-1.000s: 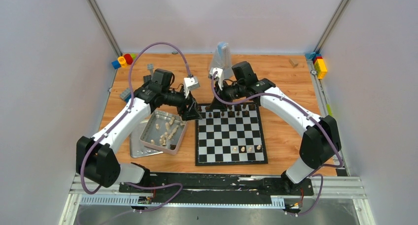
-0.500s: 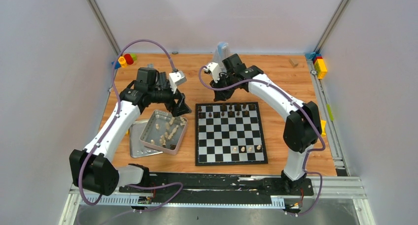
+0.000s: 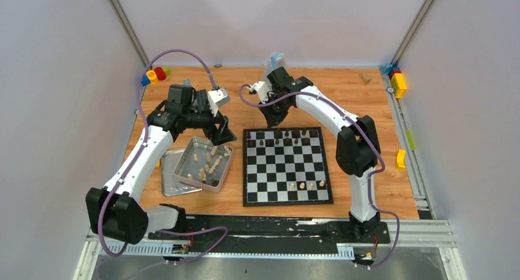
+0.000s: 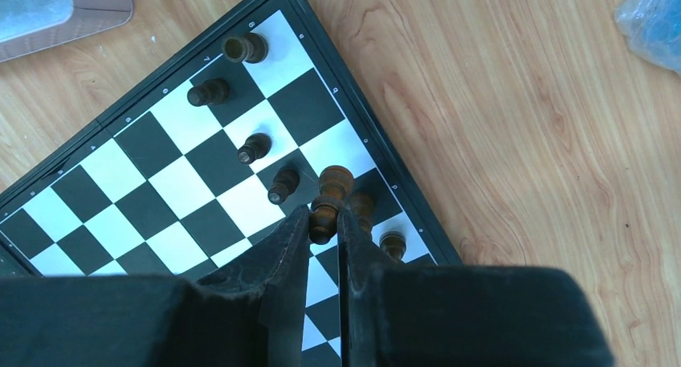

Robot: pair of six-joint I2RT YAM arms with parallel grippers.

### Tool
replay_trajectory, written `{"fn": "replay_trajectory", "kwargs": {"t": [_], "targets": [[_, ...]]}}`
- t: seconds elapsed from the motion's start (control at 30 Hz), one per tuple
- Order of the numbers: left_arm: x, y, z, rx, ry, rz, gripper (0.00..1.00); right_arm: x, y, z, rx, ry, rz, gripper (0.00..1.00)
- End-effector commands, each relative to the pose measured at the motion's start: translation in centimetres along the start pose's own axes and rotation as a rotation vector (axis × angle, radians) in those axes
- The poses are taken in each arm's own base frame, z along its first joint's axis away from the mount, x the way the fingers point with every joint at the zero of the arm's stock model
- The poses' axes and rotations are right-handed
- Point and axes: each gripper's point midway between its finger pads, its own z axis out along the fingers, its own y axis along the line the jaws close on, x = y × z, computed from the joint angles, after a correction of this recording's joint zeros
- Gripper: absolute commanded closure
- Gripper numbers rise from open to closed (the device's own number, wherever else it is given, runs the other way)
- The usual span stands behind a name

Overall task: Set up the chess pieces on the board
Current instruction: Place the chess piece on the chessboard.

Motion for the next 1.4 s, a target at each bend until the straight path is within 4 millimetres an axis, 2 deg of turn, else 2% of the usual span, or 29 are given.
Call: {"fn": "replay_trajectory", "kwargs": {"t": [0.0,0.6,1.37], "targets": [[-0.7,-0.3,-0.6,0.007,-0.025,0.041,0.09,-0.8,-0.1,0.0,0.014,0.011,-0.022,0.99],[-0.4,-0.4,-0.5,0.016,-0.021,0.037,0.09,0.5,0.4,2.5,-0.020,0.076,-0.026,0.98],[0.0,-0.4,-0.3,0.024,-0.011,0.034,0.09,1.2,0.2,3.9,-0.012,0.118,-0.043,0.96]]}}
